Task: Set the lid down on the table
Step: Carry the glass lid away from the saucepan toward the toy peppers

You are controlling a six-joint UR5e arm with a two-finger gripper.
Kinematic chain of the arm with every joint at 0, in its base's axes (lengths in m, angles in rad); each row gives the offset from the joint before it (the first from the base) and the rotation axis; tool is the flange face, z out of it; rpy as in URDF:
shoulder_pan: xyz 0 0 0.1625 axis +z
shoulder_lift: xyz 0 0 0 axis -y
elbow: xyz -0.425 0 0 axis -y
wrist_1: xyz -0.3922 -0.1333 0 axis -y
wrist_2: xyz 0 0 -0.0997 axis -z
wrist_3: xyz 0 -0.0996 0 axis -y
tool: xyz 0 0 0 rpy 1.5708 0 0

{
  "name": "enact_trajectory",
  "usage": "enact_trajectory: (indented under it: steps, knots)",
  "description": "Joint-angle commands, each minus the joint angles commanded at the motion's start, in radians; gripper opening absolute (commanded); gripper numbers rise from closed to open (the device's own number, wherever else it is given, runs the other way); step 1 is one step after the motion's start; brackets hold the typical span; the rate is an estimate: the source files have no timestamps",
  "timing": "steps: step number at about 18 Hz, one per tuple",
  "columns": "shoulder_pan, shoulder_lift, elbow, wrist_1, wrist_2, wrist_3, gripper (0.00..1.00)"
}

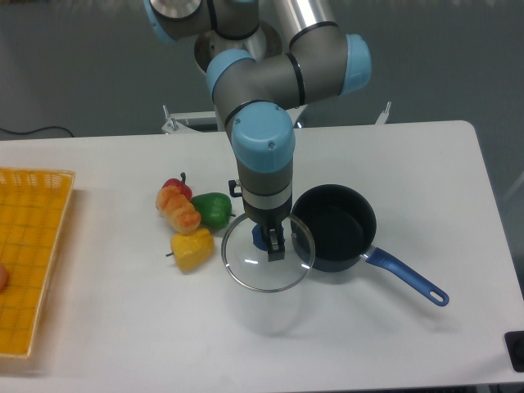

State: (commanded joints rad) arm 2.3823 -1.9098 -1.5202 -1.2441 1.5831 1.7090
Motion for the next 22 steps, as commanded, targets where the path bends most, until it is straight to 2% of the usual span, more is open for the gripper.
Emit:
enact_trajectory:
  steps: [11, 14, 22]
  knots:
    - [-0.025, -0.003, 0.0, 0.003, 0.005, -0.106, 0.52]
    - [-0.054, -0.018, 0.0, 0.046, 0.006, -0.192, 0.52]
    - [-0.08, -0.038, -0.002, 0.074, 0.006, -0.258, 0.52]
